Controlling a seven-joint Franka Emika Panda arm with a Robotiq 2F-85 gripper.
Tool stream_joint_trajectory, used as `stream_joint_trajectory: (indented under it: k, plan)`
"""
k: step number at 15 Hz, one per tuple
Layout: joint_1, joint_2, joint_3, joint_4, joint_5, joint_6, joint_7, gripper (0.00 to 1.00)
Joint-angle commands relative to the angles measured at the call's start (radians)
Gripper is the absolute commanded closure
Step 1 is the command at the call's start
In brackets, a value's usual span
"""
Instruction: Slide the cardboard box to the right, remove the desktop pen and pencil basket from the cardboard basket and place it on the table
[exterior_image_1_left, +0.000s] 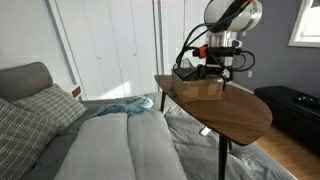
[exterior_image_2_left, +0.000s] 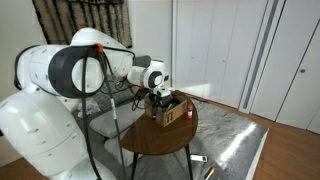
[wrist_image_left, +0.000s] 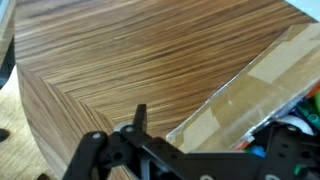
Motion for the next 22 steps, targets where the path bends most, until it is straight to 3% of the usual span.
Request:
stream_joint_trajectory:
  k: [1, 10, 22]
  plan:
    - [0.008, -0.091, 0.016, -0.063, -0.040, -0.106, -0.029, 0.00]
    - [-0.006, -0.183, 0.037, -0.160, -0.090, -0.283, -0.097, 0.00]
    - [-0.005, -0.295, 0.052, -0.338, -0.080, -0.367, -0.092, 0.00]
